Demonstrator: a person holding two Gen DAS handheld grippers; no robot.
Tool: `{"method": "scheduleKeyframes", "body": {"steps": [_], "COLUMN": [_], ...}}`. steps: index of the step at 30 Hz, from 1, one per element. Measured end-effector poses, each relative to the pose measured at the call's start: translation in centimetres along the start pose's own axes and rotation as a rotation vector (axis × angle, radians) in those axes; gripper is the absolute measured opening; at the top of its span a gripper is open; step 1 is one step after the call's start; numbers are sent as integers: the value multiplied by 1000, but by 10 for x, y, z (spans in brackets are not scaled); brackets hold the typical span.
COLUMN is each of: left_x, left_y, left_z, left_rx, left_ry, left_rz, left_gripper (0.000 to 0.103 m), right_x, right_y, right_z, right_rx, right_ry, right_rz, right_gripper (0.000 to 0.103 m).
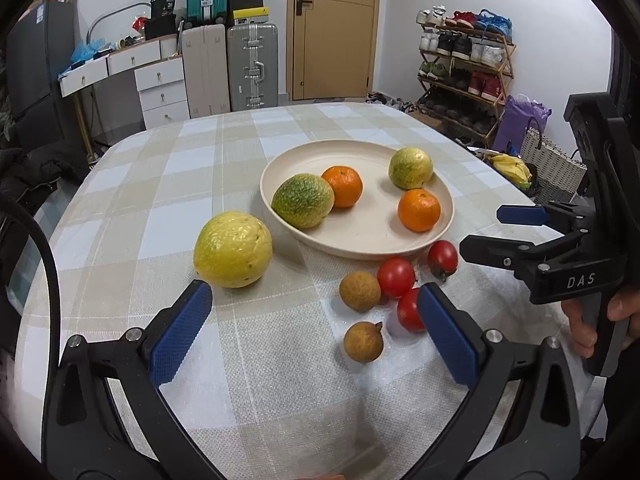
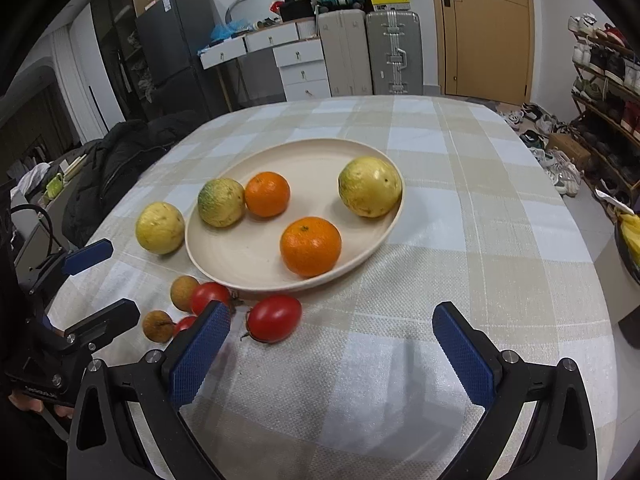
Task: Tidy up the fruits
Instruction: 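Pull both open tools back from the plate toward the tomatoes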
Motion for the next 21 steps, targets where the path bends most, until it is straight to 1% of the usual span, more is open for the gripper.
{"method": "scheduleKeyframes", "body": {"steps": [4, 9, 13, 14, 18, 19, 21], "left_x": [1, -1, -3, -4, -4, -4, -3], "left_y": [-3, -7, -12, -12, -17, -18, -21], "left_z": [-2, -3, -7, -7, -10, -10, -12], "left_rx": [17, 37, 81, 80, 107, 114, 129], "left_ry": [5, -17, -35, -37, -43, -41, -36], "left_rz": [-14, -7, -2, 0, -7, -5, 3], "left_gripper": [102, 102, 102, 102, 102, 102, 102], "right_x": [-1, 4, 7, 8, 10, 11, 16], "right_y": [-7, -11, -13, -14, -16, -16, -19], "right_z": [-3, -8, -11, -12, -14, -14, -14], "right_rx": [32, 60, 73, 75, 81, 81, 86], "right_ry": [7, 22, 46, 50, 60, 60, 78], "right_rz": [-1, 24, -5, -9, -7, -5, -9], "right_gripper": [103, 103, 103, 103, 102, 101, 95]}}
Point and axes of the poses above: each gripper's, at about its wrist camera, not at the fingertips, and y roughly against the way its jaws point, x to its left, z to its top, the point moved 4 cm from there along -y, roughly the way its jaws point, and after that the axes turned 1 degree about -x, right-handed, at the moved point
